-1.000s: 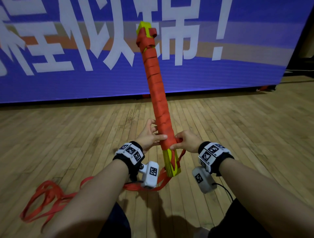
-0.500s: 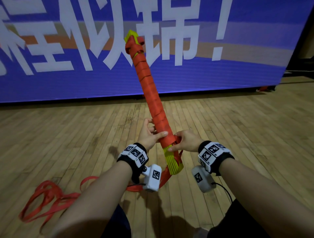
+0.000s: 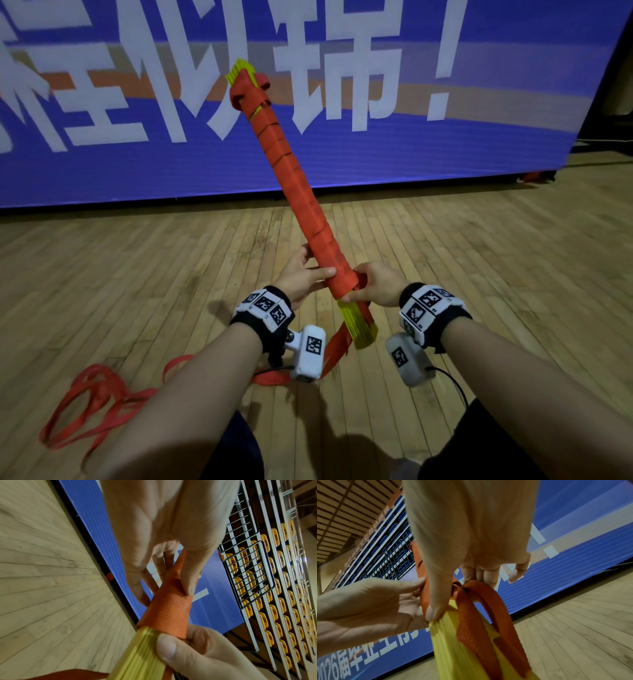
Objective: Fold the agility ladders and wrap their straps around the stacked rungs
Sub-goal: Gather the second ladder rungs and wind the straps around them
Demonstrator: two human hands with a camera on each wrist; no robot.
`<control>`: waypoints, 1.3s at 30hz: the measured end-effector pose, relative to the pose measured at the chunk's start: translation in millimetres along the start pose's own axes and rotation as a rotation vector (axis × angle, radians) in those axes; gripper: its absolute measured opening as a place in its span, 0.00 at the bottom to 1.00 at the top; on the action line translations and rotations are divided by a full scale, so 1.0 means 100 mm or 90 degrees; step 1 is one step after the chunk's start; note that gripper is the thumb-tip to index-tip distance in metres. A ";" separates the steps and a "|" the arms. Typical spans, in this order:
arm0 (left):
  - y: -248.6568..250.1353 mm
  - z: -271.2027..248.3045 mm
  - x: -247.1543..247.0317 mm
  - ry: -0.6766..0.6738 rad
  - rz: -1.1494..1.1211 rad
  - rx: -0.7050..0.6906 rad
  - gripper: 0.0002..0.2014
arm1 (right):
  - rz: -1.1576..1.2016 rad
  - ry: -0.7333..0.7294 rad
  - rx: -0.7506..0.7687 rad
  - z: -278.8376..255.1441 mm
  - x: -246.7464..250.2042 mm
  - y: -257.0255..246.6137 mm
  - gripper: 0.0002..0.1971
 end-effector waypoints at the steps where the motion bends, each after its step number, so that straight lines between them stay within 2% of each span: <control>1: 0.00 0.00 0.00 -0.010 -0.008 0.004 0.29 | 0.006 0.002 -0.001 0.00 0.00 0.02 0.22; 8: 0.03 -0.06 -0.03 -0.060 -0.006 -0.009 0.31 | 0.037 0.002 0.010 0.03 0.00 0.04 0.20; 16: -0.01 -0.06 -0.04 0.011 0.051 -0.026 0.28 | -0.091 0.035 -0.012 -0.01 0.00 0.01 0.15; 21: 0.00 -0.04 -0.04 0.059 0.075 -0.057 0.28 | -0.088 0.037 0.009 -0.01 -0.02 -0.02 0.12; 26: 0.00 -0.03 -0.02 0.101 0.078 -0.079 0.28 | -0.024 0.023 0.019 0.03 -0.07 -0.01 0.13; 31: -0.01 -0.02 -0.02 0.124 0.072 -0.072 0.29 | -0.135 0.061 0.010 0.01 -0.08 -0.10 0.17; 35: 0.01 -0.02 0.00 0.107 0.074 -0.058 0.31 | -0.161 0.064 0.018 -0.02 -0.06 -0.14 0.15; 39: 0.00 -0.02 -0.01 0.027 0.064 -0.012 0.34 | -0.121 0.045 0.029 -0.02 -0.05 -0.09 0.13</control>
Point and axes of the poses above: each hand's wrist, its own z-axis towards the middle knuckle, its own x-axis out of the back of the hand, y = z × x, the point moved 4 cm from there along z, towards the middle knuckle, and after that the axes turned 6 degrees about x, right-handed, at the moved point
